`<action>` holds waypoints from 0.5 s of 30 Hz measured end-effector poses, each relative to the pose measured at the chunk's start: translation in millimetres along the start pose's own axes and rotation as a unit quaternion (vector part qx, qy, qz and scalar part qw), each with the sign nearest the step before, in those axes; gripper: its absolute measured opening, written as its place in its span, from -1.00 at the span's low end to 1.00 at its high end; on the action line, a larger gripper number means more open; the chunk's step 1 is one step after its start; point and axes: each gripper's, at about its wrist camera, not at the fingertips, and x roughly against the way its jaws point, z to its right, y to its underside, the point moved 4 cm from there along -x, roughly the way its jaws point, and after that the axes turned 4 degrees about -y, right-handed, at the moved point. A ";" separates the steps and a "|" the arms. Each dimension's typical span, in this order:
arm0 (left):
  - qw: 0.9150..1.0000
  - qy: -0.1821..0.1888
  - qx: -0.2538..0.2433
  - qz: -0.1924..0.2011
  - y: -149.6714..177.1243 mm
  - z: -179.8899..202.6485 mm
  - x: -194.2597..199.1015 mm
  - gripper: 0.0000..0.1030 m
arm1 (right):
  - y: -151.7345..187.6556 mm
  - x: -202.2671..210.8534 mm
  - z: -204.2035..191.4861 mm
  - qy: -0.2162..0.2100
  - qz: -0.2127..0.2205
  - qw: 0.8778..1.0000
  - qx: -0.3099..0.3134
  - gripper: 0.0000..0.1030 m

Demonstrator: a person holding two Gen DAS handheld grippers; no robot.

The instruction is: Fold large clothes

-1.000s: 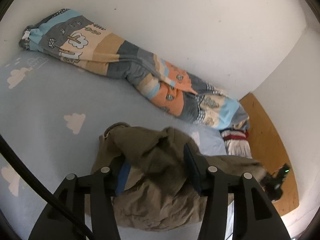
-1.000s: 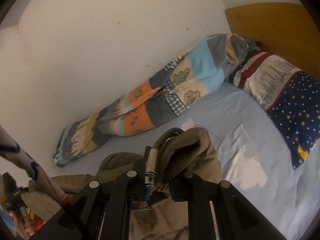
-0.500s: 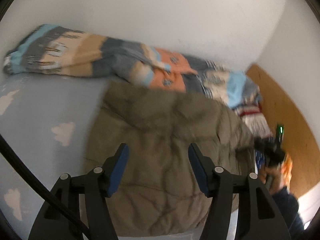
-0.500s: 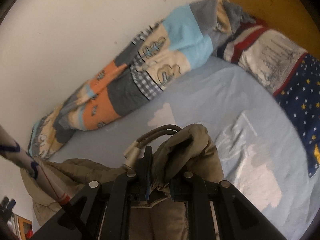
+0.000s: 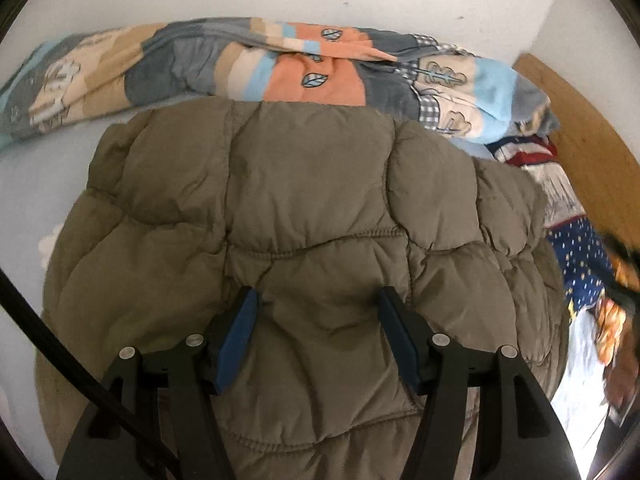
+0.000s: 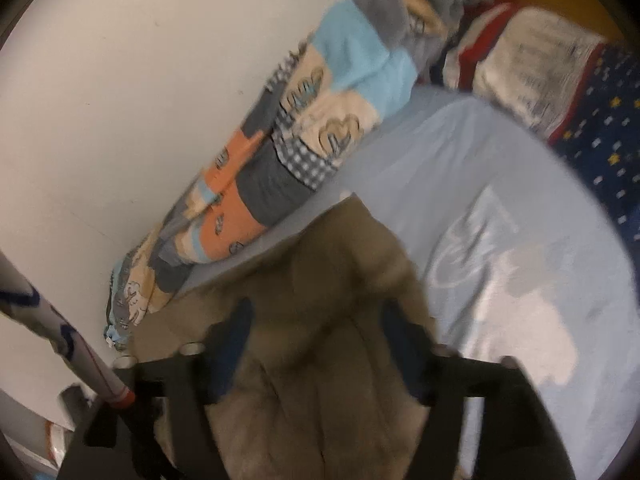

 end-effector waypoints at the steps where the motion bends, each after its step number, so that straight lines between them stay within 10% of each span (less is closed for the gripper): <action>1: 1.000 0.000 0.001 0.001 1.2 -1.2 0.0 0.23 | 4.1 4.7 -2.7 -0.002 -0.003 1.000 0.008 0.46; 15: 0.998 -0.044 -0.035 0.005 6.3 1.1 -28.5 0.36 | 108.0 -85.5 -48.7 0.116 -0.107 0.961 0.229 0.58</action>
